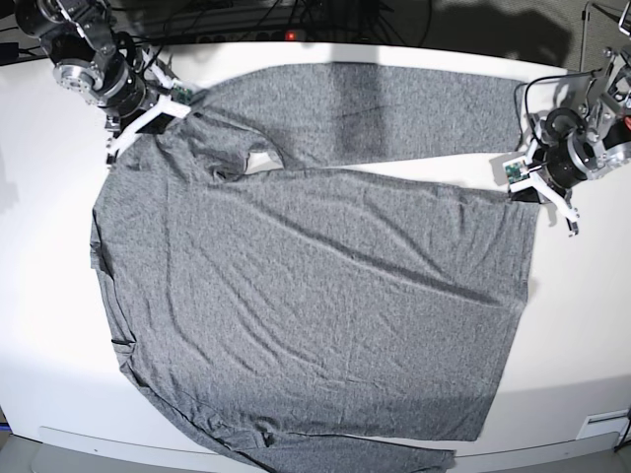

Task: Fold the T-shirt properly
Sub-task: 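Grasp the shirt's shoulder edge with the right gripper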

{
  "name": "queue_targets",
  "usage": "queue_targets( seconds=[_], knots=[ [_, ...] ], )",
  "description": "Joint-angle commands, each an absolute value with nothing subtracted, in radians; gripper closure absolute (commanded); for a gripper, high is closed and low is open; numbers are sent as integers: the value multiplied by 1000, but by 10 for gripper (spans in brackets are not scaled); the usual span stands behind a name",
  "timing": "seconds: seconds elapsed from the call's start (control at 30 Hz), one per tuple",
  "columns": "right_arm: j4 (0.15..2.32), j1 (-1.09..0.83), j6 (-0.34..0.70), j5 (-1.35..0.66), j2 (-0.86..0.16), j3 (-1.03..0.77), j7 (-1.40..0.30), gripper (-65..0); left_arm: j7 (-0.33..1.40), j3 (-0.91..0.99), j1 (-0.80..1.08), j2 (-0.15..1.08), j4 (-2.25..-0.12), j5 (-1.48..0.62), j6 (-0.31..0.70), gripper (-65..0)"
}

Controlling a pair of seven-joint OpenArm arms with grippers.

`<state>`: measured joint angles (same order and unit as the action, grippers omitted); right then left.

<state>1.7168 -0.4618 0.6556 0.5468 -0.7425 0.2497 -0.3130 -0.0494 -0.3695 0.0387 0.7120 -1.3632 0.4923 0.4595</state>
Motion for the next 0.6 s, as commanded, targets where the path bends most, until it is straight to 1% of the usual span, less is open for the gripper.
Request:
queue_targets(
  seconds=[0.0,0.13,0.37,0.57],
  knots=[
    [1718,-466,672,506,-759,247,-375,0,-53,-364,31,730,-1372,488,457,0],
    [1748,-466,619,337,-759,247,-509,0,-53,-364,30,730,-1372,489,457,0],
    [1825,-466,533,317,-759,247,-540,0,-51,-360,22,733,-1376,490,456,0],
    [1862,-465,450,180,-759,196,-551,0,-42,-360,-18,732,-1376,489,456,0]
  ],
)
